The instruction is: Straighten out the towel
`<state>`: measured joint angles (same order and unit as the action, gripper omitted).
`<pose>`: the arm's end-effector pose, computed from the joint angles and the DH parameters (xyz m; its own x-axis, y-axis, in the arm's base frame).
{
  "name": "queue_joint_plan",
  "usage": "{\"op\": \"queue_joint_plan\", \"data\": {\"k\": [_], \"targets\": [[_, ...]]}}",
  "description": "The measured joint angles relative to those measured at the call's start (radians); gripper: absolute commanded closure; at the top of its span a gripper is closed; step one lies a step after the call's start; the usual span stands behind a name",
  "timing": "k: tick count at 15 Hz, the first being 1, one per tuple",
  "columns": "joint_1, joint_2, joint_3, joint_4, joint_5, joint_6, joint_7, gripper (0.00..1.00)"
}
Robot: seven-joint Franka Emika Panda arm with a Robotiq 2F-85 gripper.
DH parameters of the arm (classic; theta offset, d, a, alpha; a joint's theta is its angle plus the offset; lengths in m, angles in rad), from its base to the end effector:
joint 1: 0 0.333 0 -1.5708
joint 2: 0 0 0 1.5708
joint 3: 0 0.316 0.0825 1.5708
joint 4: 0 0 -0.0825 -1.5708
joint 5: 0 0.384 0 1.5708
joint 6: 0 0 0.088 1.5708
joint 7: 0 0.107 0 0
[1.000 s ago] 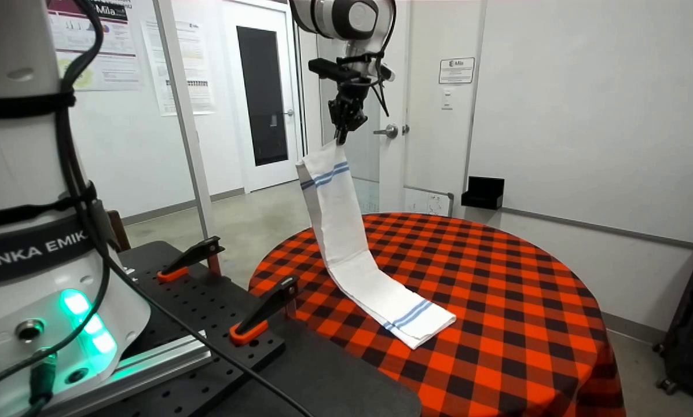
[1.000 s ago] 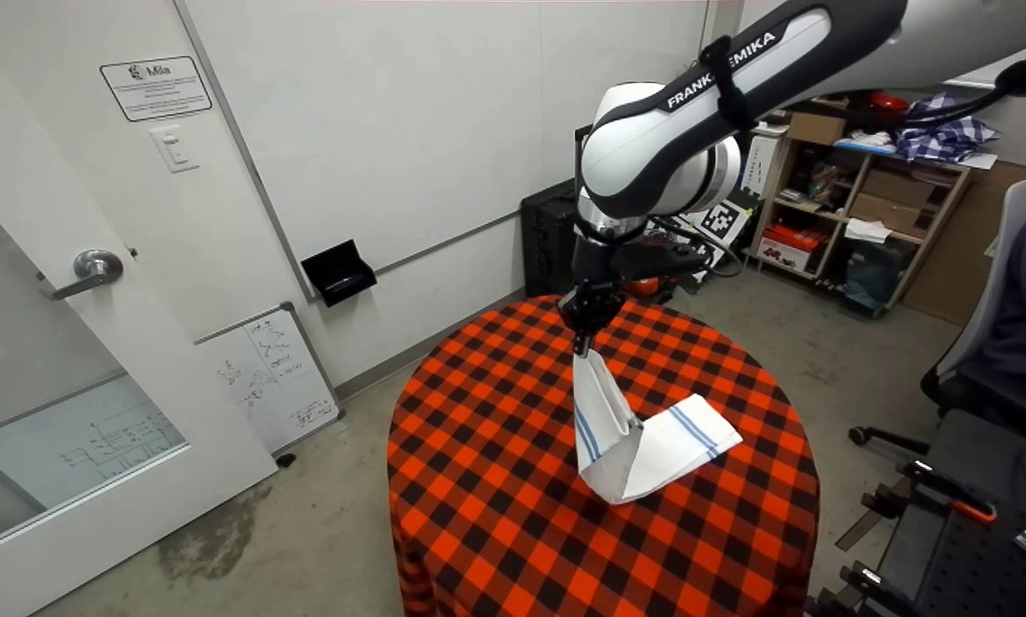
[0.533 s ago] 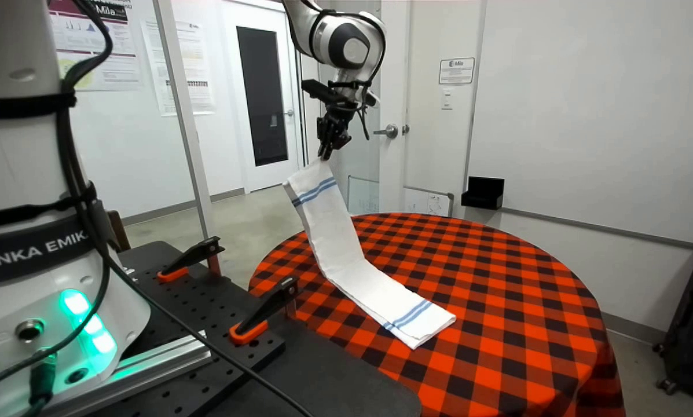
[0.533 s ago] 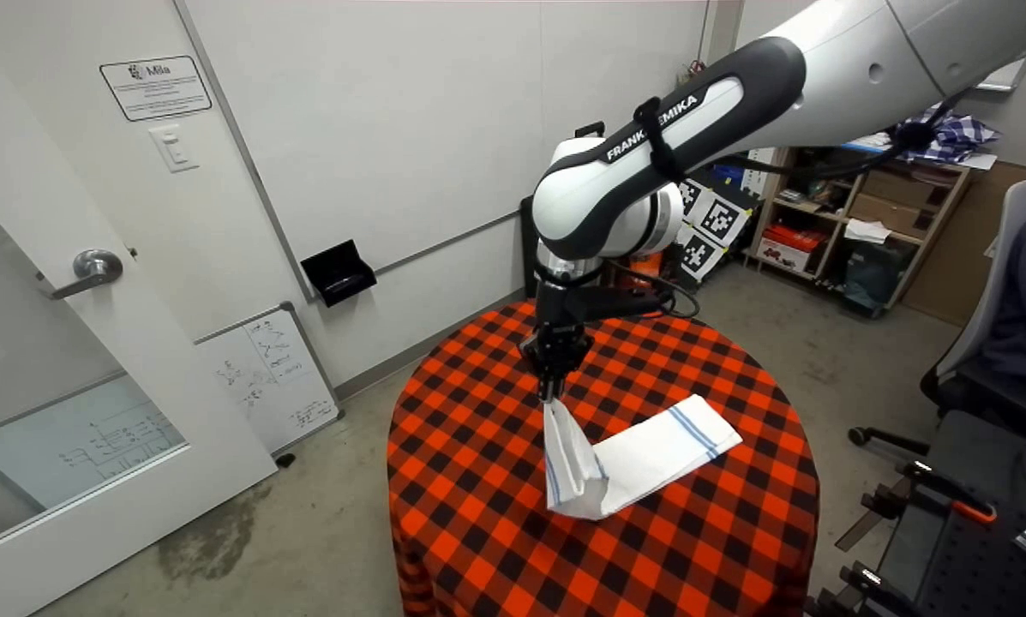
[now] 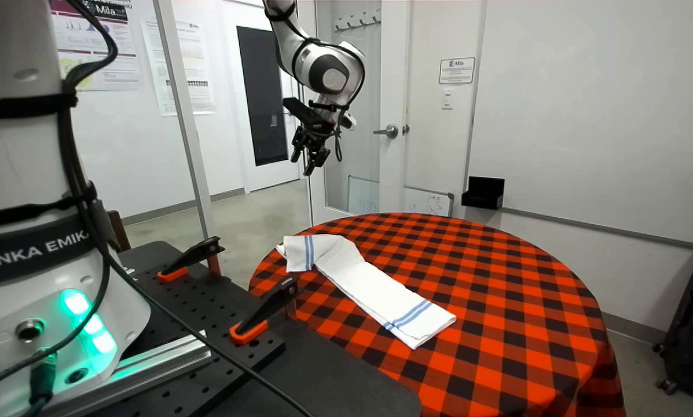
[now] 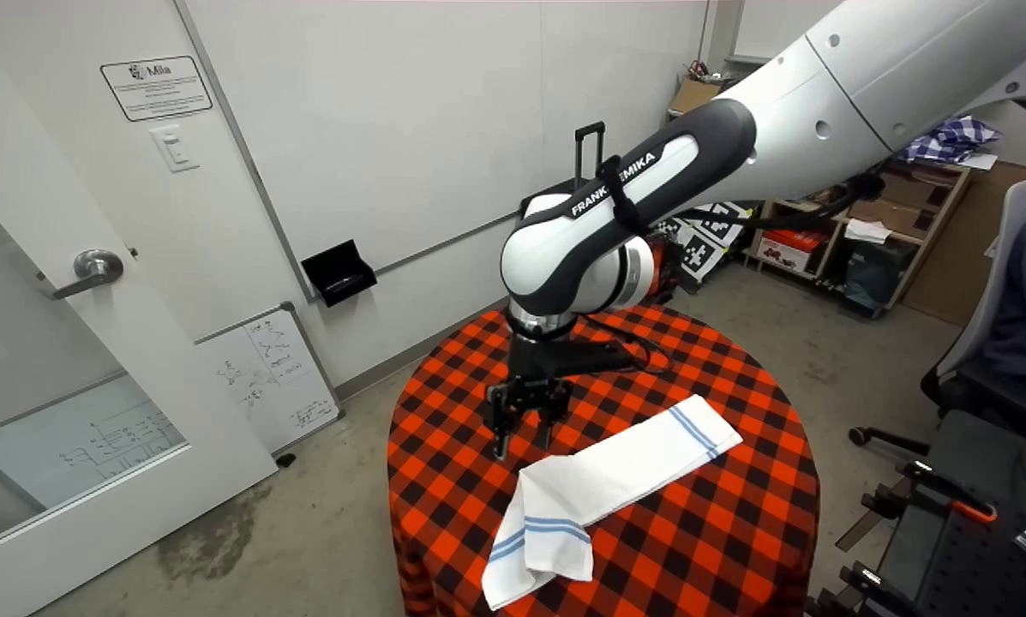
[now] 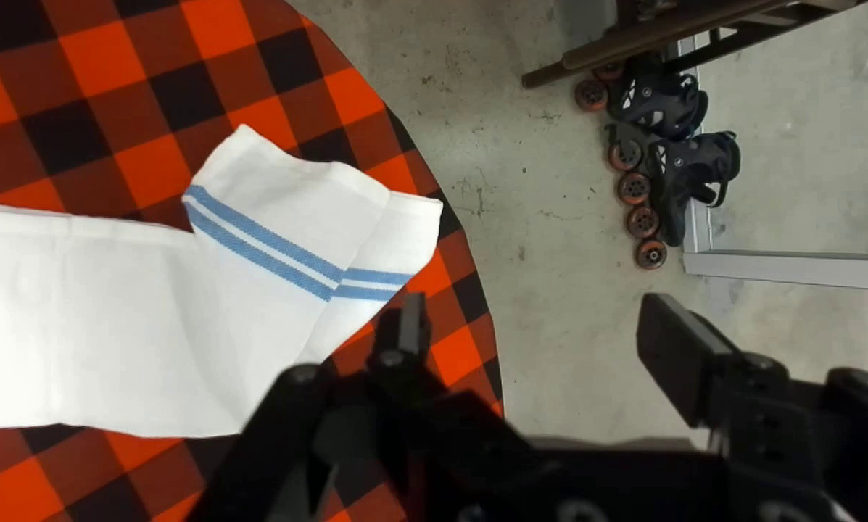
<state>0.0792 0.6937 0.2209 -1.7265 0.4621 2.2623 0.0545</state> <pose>0.6265 0.1943 0.1827 0.9660 -0.0633 -0.2506 -0.1647 -0.8981 -0.4079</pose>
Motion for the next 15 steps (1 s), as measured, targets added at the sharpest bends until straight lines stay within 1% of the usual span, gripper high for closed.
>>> {"op": "queue_joint_plan", "data": {"k": [3, 6, 11, 15], "targets": [[0.003, -0.004, -0.003, -0.014, -0.001, 0.091, -0.002, 0.0], [-0.006, -0.025, -0.032, -0.059, -0.026, 0.16, -0.011, 0.0], [-0.037, -0.091, -0.126, -0.185, -0.125, 0.186, -0.014, 0.0], [-0.07, -0.126, -0.165, -0.265, -0.16, 0.193, -0.014, 0.0]]}}
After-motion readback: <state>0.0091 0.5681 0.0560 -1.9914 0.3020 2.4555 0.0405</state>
